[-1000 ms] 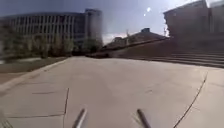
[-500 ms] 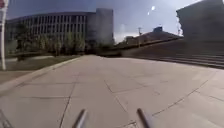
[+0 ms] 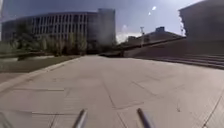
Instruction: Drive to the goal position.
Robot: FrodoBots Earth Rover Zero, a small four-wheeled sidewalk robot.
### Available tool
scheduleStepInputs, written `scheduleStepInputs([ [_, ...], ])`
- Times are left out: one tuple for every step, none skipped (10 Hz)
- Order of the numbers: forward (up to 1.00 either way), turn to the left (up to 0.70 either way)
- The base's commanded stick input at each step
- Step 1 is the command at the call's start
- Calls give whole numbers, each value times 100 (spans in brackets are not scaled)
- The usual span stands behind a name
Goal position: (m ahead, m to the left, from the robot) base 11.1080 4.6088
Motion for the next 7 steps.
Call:
scheduleStepInputs([
  [100,0],
  [100,0],
  [100,0],
  [100,0],
  [100,0],
  [100,0],
  [100,0],
])
